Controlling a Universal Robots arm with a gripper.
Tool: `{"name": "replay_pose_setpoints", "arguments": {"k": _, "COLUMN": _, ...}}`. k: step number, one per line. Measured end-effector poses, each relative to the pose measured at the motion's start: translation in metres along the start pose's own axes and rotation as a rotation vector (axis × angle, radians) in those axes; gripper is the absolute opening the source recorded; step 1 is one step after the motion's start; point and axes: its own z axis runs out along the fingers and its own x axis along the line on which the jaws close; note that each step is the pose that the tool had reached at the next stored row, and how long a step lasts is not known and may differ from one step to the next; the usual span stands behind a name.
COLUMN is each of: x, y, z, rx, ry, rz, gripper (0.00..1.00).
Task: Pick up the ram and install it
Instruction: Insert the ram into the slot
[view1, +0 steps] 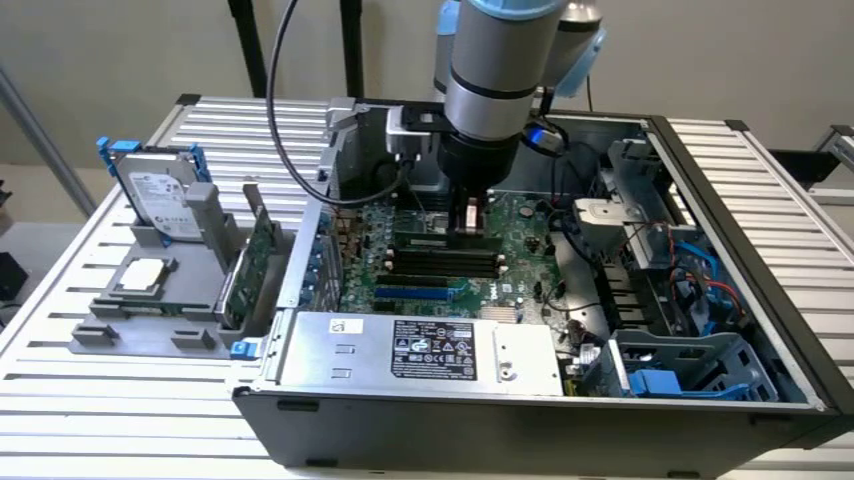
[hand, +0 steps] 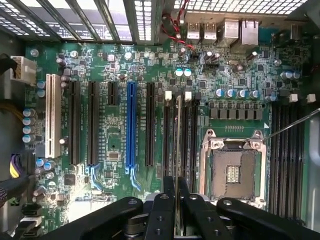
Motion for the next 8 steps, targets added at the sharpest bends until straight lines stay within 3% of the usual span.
{"name": "replay_pose_setpoints", "arguments": {"k": 8, "x": 0.001, "y": -0.0011, "z": 0.0145, "rx": 0.0002, "ry": 0.0092, "rz": 0.000, "gripper": 0.00}}
